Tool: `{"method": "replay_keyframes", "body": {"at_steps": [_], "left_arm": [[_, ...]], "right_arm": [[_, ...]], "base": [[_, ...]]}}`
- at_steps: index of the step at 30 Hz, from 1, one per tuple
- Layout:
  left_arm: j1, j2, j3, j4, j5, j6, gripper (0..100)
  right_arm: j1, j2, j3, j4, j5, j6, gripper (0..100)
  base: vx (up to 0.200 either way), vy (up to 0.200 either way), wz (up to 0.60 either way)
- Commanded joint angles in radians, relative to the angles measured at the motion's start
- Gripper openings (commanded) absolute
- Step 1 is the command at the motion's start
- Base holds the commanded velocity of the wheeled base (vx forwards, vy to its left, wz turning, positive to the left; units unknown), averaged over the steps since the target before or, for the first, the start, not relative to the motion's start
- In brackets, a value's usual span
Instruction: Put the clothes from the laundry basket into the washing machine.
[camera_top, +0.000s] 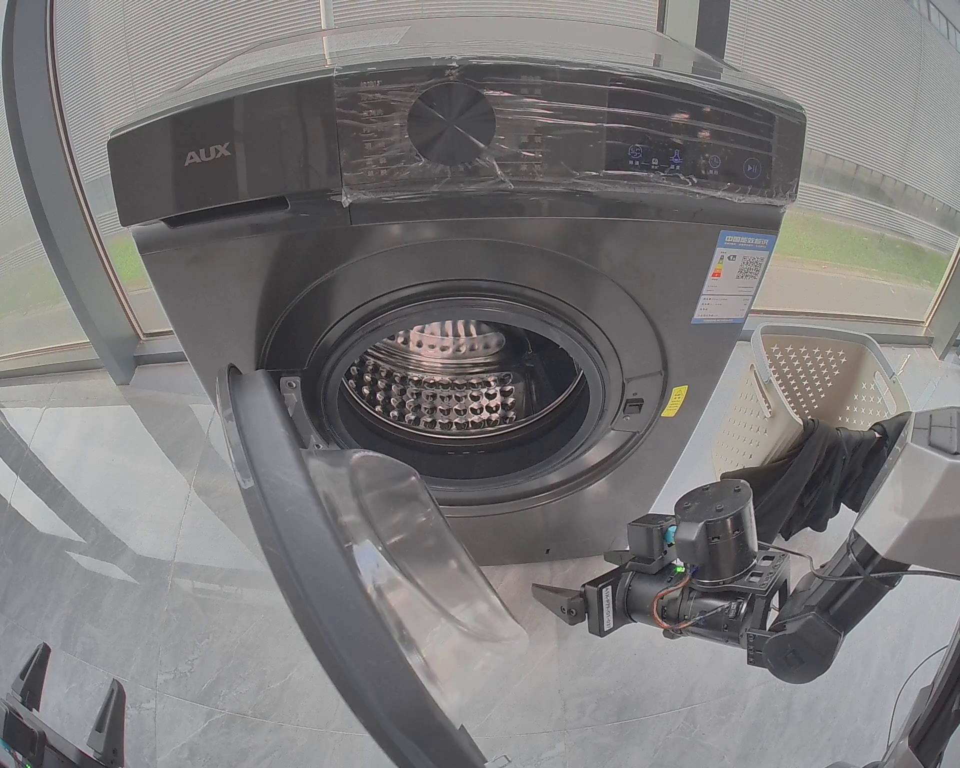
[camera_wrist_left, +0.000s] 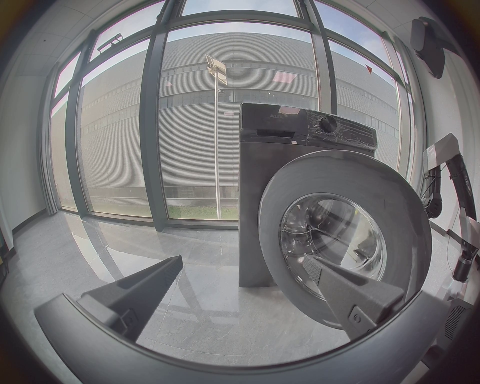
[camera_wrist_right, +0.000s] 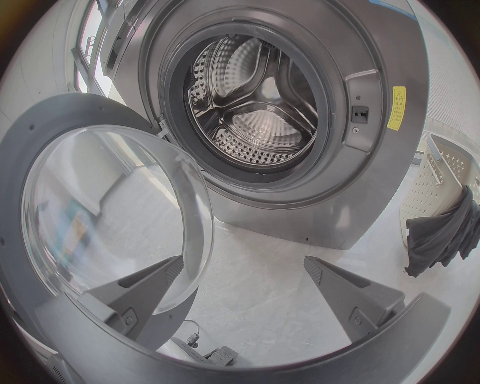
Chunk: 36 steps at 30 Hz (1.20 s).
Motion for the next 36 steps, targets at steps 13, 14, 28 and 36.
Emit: {"method": "replay_keyframes", "body": {"at_steps": [13, 14, 28, 36], "left_arm": [[0.0, -0.015, 0.016, -0.001, -0.001, 0.0, 100], [0.0, -0.015, 0.016, -0.001, -0.001, 0.0, 100], [0.0, -0.015, 0.016, -0.001, -0.001, -0.002, 100], [0.0, -0.015, 0.016, -0.001, -0.001, 0.0, 100]], "right_arm": [[-0.003, 0.054, -0.076, -0.023, 0.0, 0.001, 100], [-0.003, 0.06, -0.082, -0.027, 0.0, -0.001, 100], [0.086, 0.077, -0.095, -0.042, 0.002, 0.004, 100], [0.084, 0.087, -0.109, -0.099, 0.005, 0.017, 100]], "base": [[-0.046, 0.0, 0.0], [-0.2, 0.0, 0.0], [-0.114, 0.0, 0.0], [-0.05, 0.0, 0.0]]}}
